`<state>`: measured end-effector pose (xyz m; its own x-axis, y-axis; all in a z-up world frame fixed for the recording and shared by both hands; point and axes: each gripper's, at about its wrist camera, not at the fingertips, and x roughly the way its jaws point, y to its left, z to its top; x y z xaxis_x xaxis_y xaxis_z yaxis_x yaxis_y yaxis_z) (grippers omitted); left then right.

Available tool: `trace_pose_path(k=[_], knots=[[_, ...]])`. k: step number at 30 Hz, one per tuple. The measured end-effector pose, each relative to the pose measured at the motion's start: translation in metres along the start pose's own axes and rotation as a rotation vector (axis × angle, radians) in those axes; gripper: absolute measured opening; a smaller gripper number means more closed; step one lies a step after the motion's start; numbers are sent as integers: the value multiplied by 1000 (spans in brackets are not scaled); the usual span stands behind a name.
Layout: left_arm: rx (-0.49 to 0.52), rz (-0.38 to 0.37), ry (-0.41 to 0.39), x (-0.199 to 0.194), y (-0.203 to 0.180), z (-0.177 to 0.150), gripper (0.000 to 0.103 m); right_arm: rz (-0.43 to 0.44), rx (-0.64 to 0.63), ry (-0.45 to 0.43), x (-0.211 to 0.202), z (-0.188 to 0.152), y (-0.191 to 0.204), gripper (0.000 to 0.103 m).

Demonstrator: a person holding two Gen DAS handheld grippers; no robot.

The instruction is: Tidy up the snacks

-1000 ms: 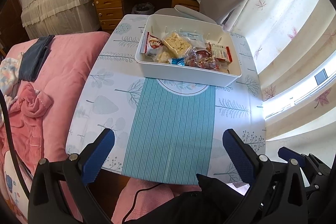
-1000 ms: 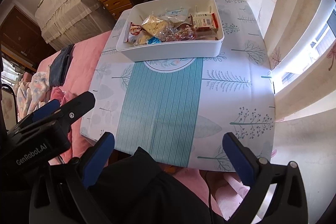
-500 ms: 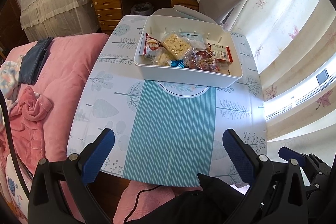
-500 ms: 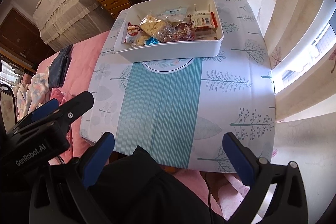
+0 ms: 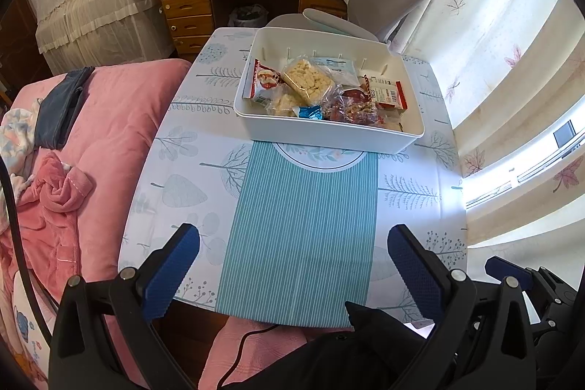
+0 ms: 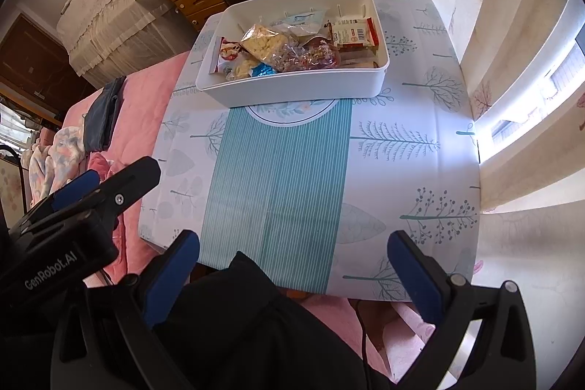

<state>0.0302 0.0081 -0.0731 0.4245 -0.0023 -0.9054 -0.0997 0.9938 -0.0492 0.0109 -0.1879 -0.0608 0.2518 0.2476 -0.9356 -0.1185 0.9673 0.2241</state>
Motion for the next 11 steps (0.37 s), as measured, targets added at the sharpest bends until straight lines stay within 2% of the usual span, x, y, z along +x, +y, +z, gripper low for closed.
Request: trace_pose_path(k=[11], knots=[[9, 3, -1, 0, 1, 4, 102, 1, 6, 7, 2, -1, -4, 103]])
